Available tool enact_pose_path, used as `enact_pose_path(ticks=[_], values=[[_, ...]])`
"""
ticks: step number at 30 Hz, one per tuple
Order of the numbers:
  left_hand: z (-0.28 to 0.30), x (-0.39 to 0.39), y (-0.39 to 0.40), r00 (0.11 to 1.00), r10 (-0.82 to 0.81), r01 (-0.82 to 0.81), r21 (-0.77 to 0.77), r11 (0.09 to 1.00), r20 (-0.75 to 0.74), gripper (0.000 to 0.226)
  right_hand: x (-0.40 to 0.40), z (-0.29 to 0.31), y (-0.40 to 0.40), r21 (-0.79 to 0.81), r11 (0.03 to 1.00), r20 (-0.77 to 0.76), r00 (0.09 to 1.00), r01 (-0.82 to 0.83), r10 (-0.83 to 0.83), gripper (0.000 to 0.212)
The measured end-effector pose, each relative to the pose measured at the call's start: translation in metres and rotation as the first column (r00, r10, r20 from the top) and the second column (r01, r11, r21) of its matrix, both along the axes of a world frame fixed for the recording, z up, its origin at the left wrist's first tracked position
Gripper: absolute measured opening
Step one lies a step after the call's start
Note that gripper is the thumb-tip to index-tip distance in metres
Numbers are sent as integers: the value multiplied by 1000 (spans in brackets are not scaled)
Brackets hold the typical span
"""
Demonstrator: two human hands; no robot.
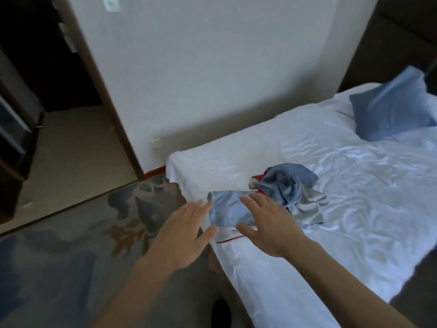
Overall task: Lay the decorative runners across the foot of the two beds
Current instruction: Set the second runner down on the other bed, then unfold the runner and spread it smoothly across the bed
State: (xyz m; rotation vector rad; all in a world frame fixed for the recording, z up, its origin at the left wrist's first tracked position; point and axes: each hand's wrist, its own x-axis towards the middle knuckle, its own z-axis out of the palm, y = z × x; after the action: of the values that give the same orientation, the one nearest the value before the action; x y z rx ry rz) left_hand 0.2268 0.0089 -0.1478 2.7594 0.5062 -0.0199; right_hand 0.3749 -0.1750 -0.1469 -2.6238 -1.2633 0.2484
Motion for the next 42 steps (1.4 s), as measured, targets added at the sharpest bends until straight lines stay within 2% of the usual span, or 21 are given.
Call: enact_pose_path(ticks=[4,8,14,19,26,30,32,34,37,39,42], values=[[-16,106,49,987,-144,151,107,983,-66,86,80,-29,36,0,992,-12,992,126,-126,69],[-33,197,92,944,-289,303,68,951,-159,88,142,-56,72,-14,977,-61,975,213,-214,69],[-61,315,139,879,-429,442,18,897,-209,83,224,-88,106,-56,932,-117,925,357,-362,67],[-117,411,161,773,-594,592,-83,802,-222,69,274,-132,120,-118,835,-154,821,537,-550,65],[-201,522,168,583,-786,744,-251,619,-206,65,321,-200,128,-255,639,-165,618,726,-769,63],[-247,558,167,555,-811,760,-285,584,-183,65,337,-240,138,-290,587,-175,562,756,-809,57],[-281,562,162,539,-824,772,-288,567,-177,59,343,-268,145,-293,595,-192,563,749,-804,56],[-321,557,159,510,-822,775,-280,567,-255,48,346,-297,155,-291,614,-199,581,734,-789,53],[-371,539,153,488,-757,738,-256,624,-435,35,346,-335,167,-277,634,-154,618,722,-771,53],[-391,525,149,515,-719,712,-234,662,-467,34,346,-353,170,-270,634,-123,627,725,-769,50],[-403,511,143,620,-661,661,-172,730,-423,18,346,-371,168,-282,639,-88,643,716,-760,47]])
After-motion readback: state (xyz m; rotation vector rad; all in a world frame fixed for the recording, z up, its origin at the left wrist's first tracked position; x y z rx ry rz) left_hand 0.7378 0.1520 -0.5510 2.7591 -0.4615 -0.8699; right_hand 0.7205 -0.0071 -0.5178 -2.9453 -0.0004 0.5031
